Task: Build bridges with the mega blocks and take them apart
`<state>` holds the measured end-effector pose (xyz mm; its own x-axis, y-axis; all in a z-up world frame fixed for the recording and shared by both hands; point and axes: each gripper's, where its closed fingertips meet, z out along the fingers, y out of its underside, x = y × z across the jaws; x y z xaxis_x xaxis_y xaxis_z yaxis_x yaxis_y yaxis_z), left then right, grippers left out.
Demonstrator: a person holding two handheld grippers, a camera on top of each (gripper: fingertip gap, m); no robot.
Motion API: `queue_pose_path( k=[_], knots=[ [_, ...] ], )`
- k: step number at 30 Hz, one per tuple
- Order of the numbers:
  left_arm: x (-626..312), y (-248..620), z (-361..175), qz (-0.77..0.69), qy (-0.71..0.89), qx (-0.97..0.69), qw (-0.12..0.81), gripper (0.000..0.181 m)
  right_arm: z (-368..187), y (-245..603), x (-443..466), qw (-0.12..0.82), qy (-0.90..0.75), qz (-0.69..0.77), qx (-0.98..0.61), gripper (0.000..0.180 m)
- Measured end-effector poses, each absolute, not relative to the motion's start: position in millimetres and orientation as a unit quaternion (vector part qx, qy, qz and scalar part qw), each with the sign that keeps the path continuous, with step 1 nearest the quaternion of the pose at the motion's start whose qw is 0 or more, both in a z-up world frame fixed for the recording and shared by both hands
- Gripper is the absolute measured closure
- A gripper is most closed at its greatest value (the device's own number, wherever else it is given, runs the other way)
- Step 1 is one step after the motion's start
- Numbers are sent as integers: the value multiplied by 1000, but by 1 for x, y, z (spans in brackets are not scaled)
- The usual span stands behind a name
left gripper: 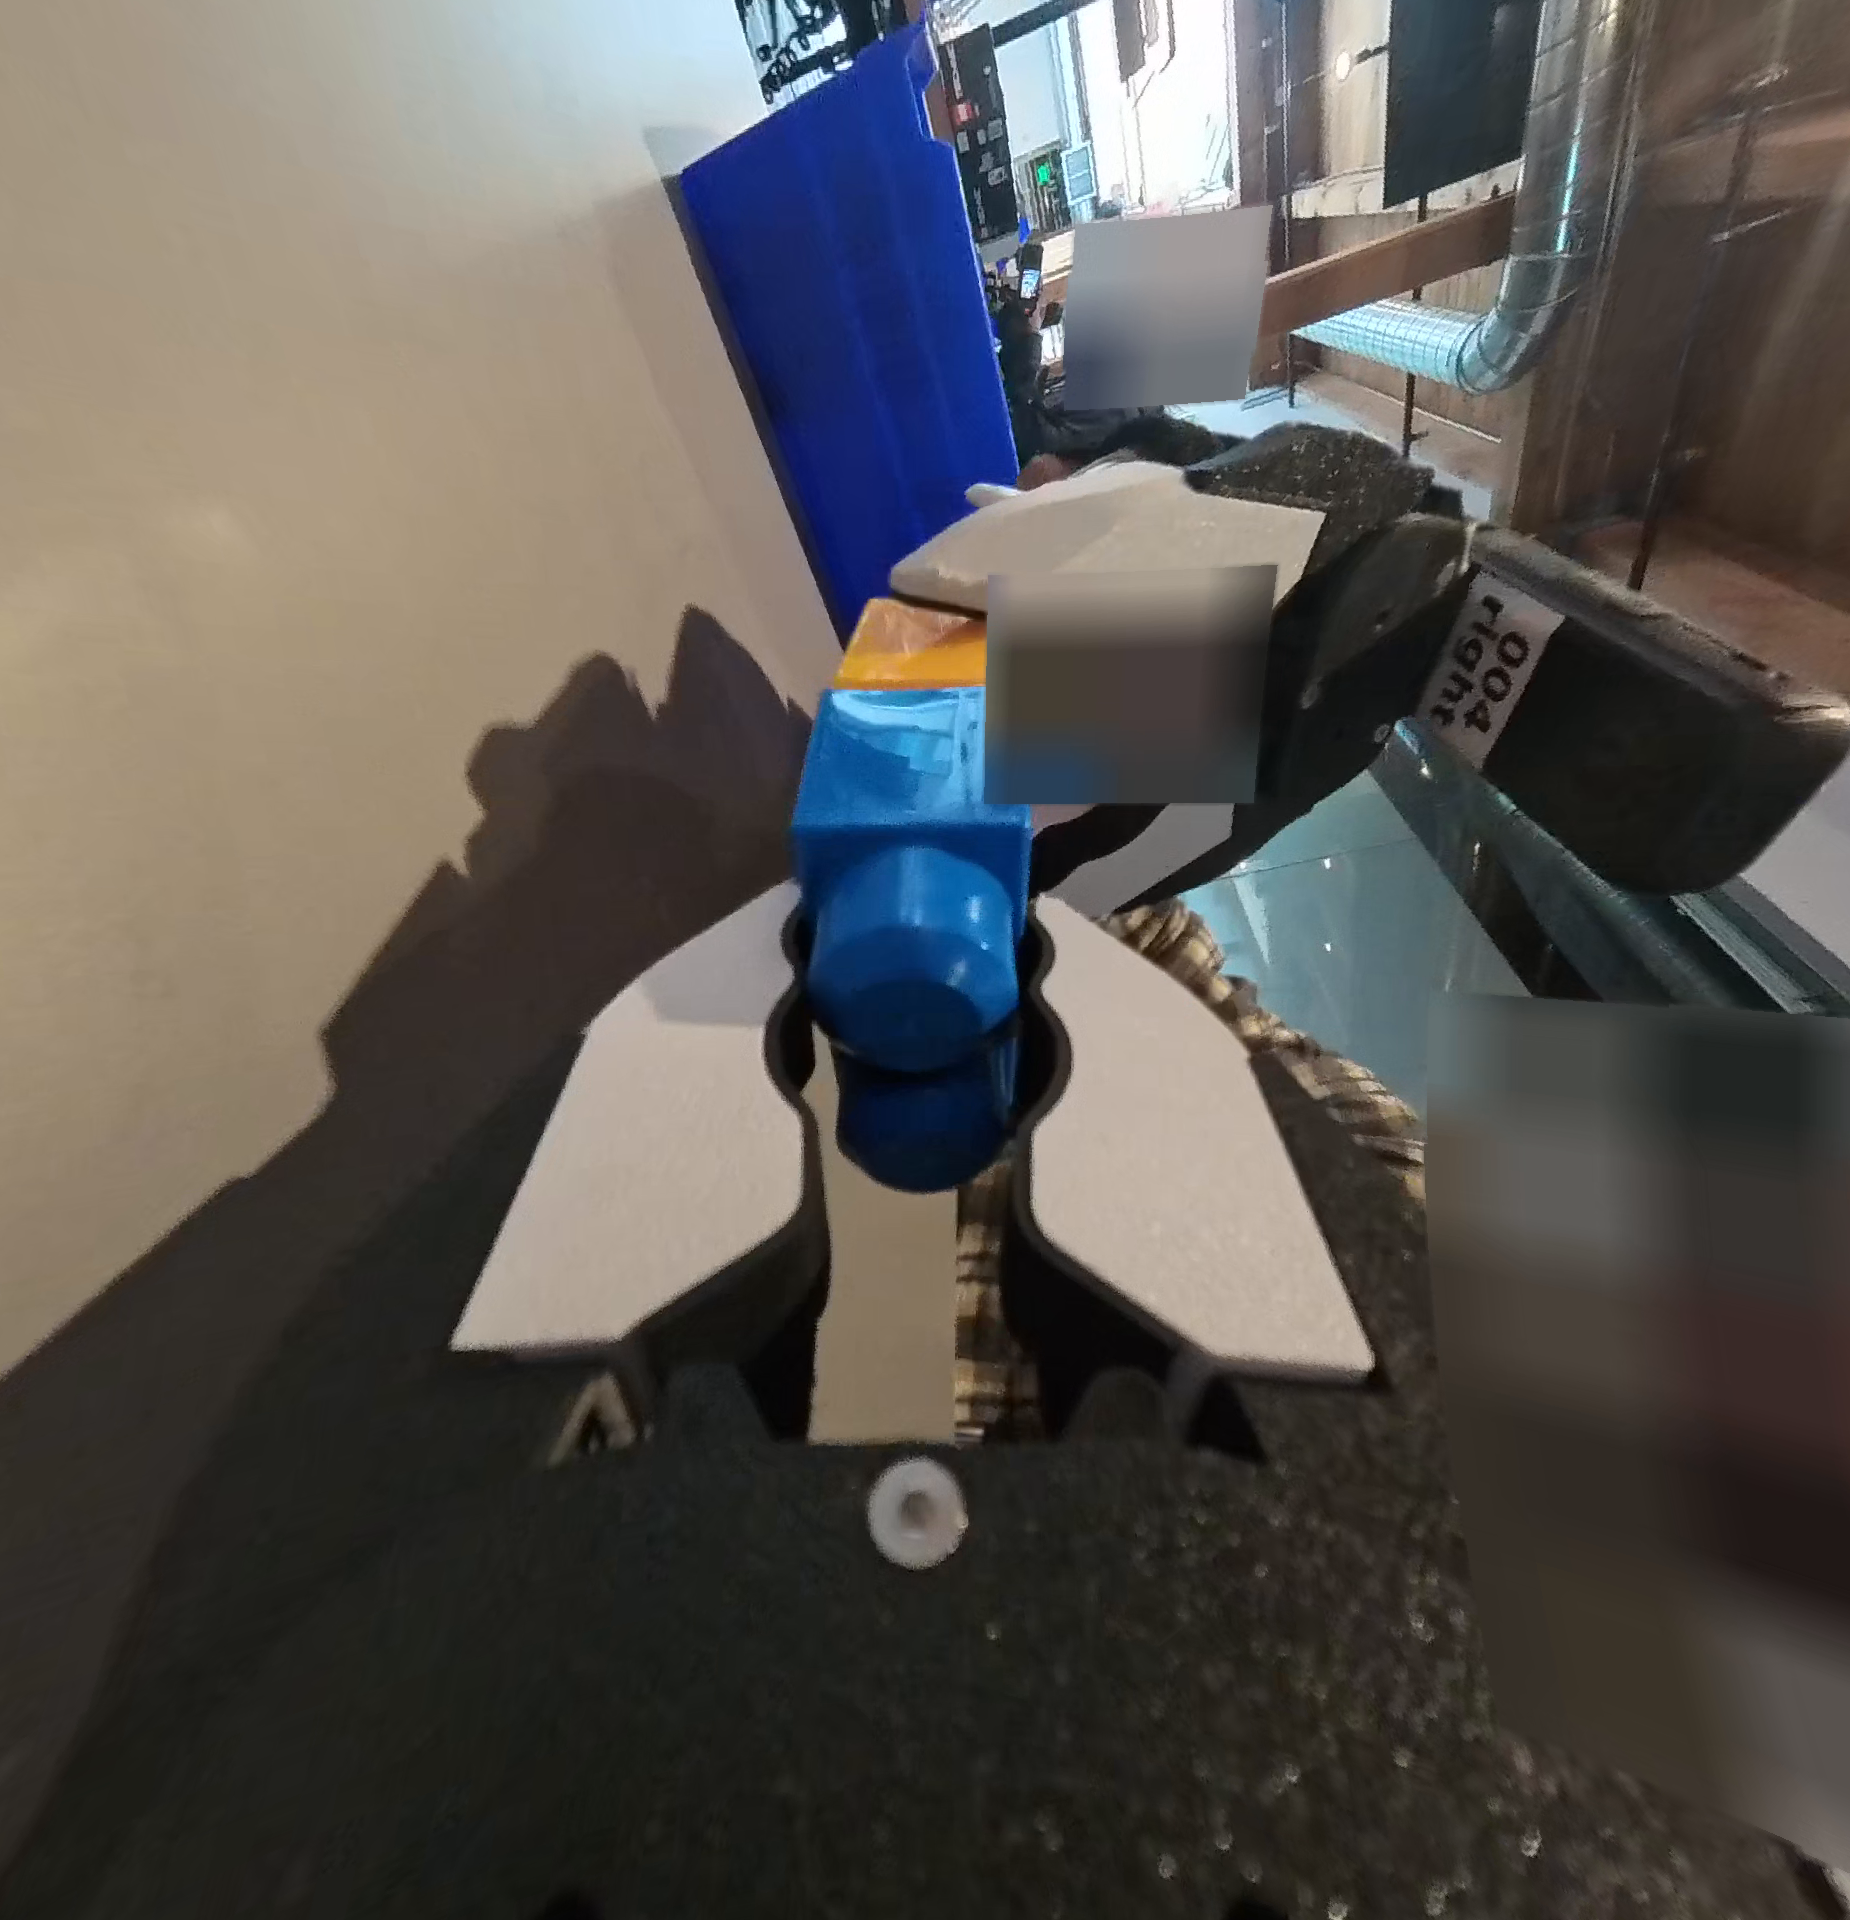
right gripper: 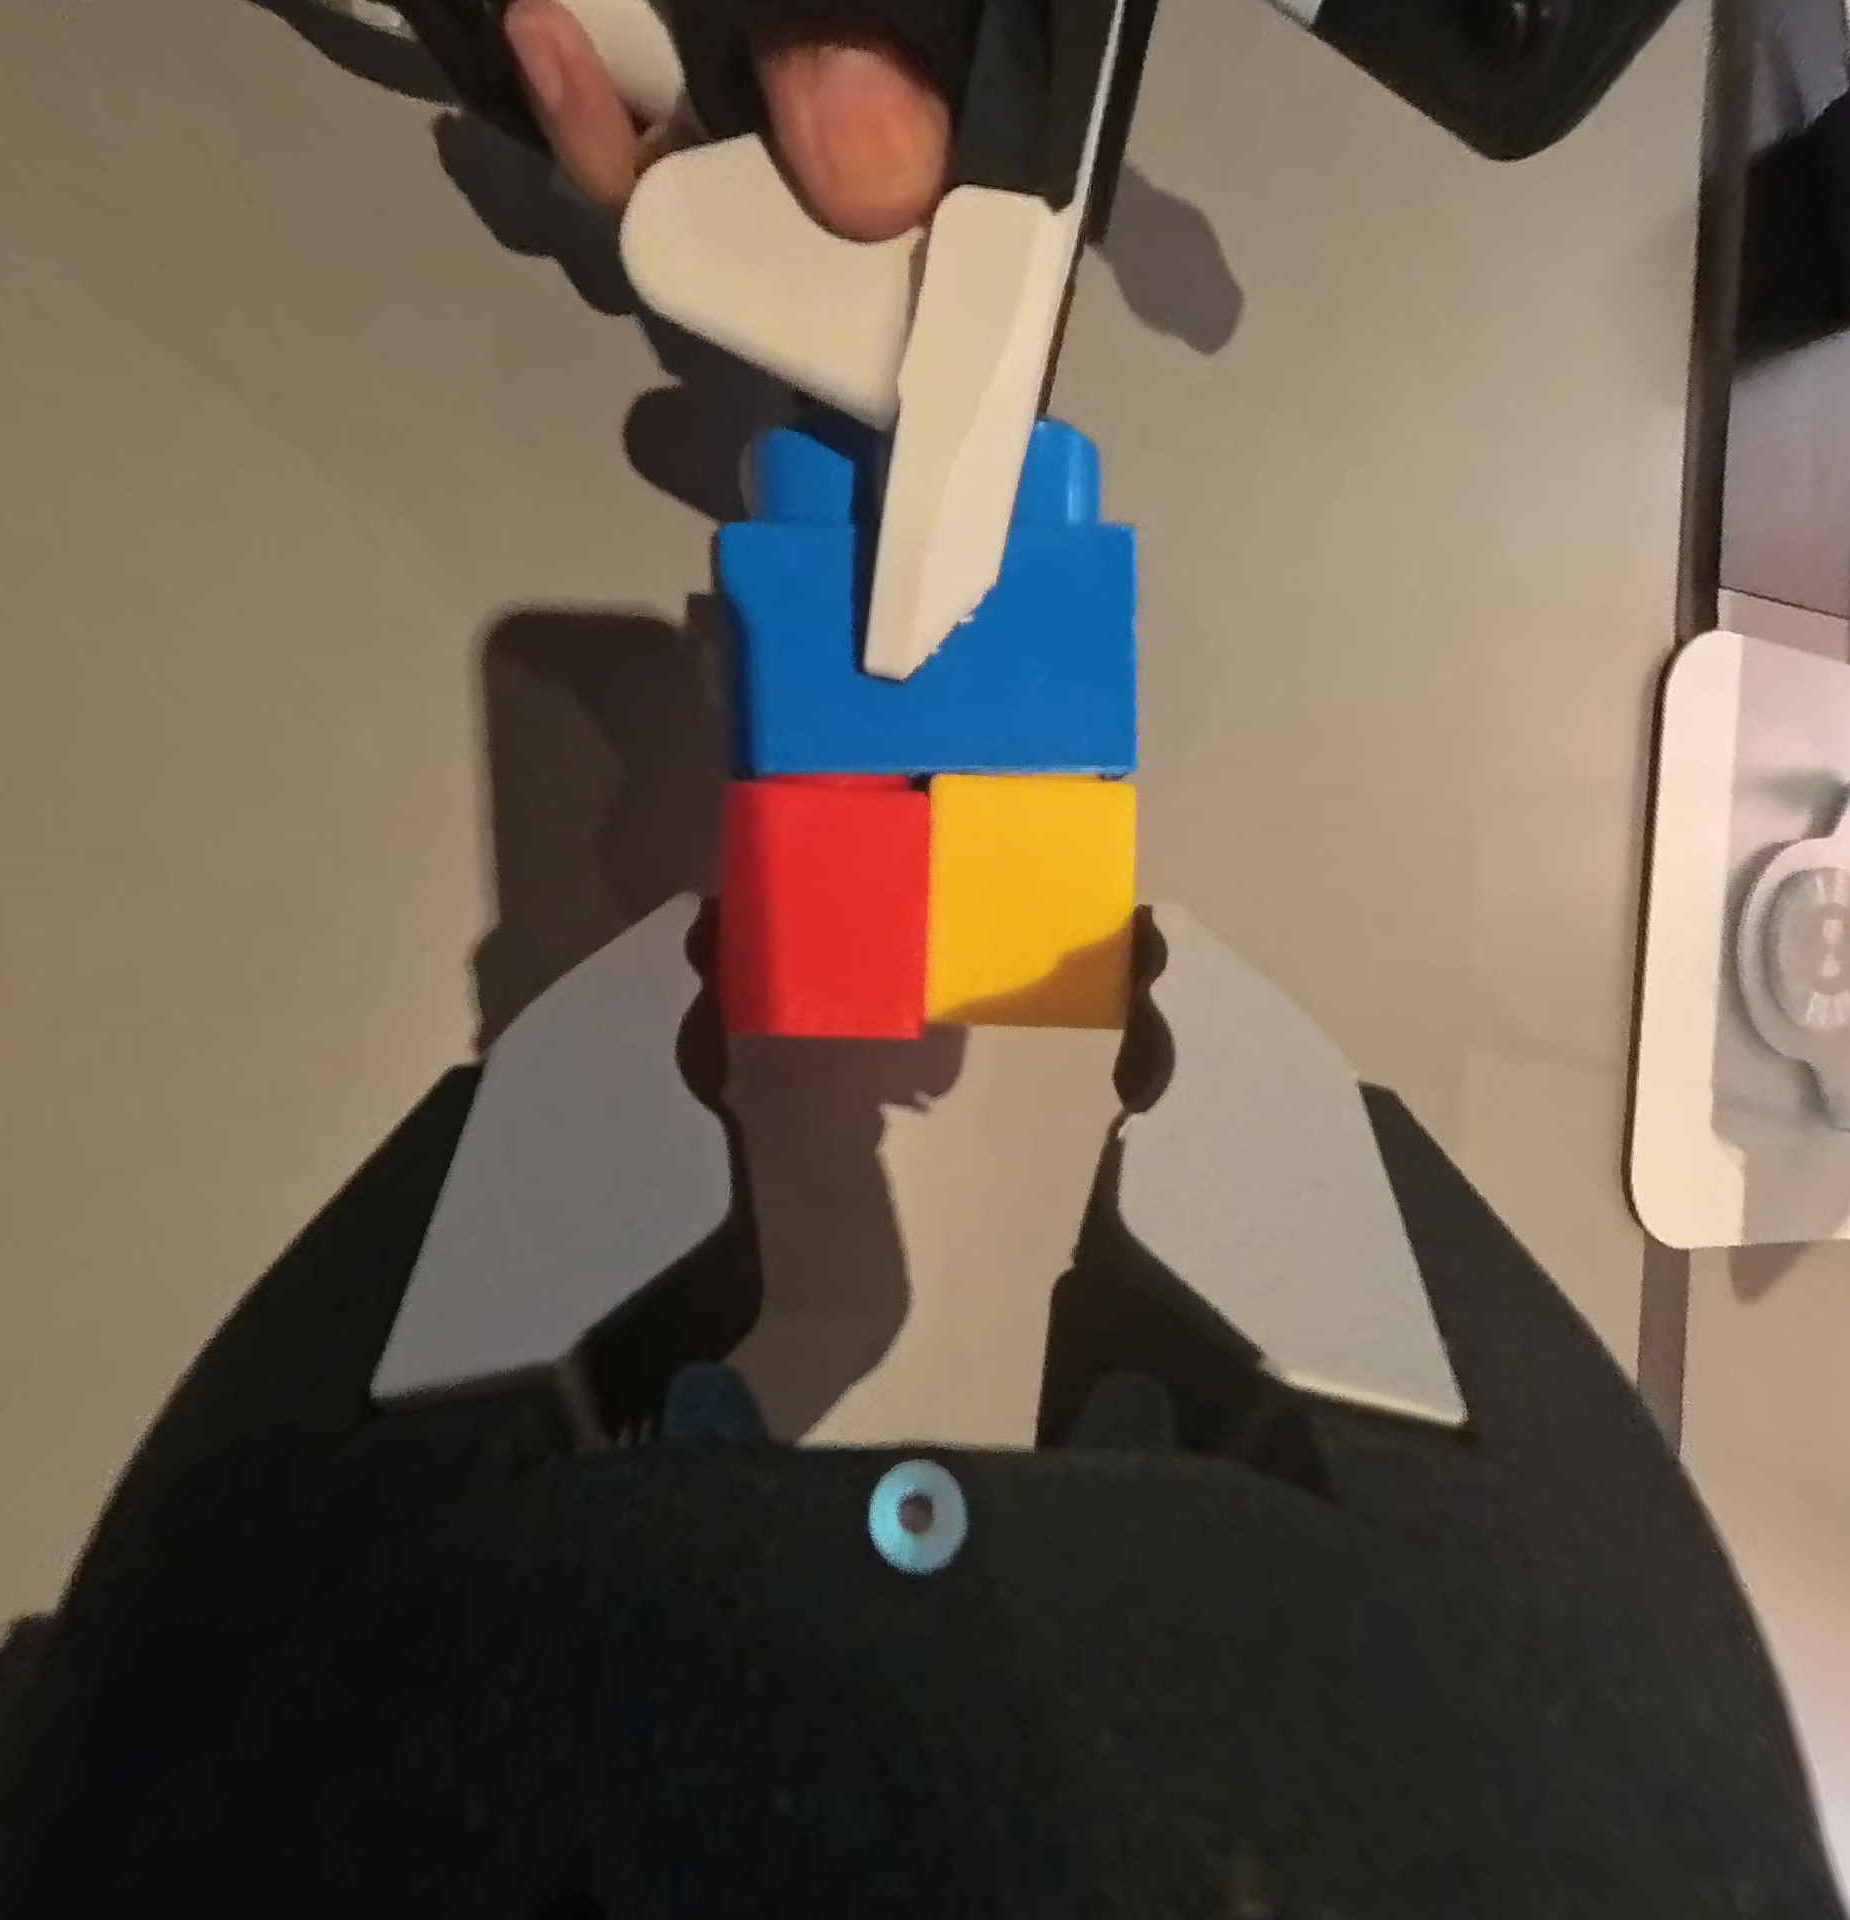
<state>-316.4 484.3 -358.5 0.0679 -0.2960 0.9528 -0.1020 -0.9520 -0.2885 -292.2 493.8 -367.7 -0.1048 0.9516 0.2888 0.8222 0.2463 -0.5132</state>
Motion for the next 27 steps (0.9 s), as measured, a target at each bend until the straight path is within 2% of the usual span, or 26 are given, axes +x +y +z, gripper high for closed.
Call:
queue_pose_path(
  k=[10, 21, 27],
  knots=[
    [-317, 482, -359, -663, 163, -727, 75, 145, -370, 491, -297, 332, -724, 160, -583, 106],
    [-322, 488, -357, -652, 159, -734, 100, 145, -370, 498, -302, 331, -729, 134, -584, 106],
    [-324, 490, -346, -695, 141, -698, 102, 145, -354, 499, -305, 355, -727, 149, -568, 105]
  ],
)
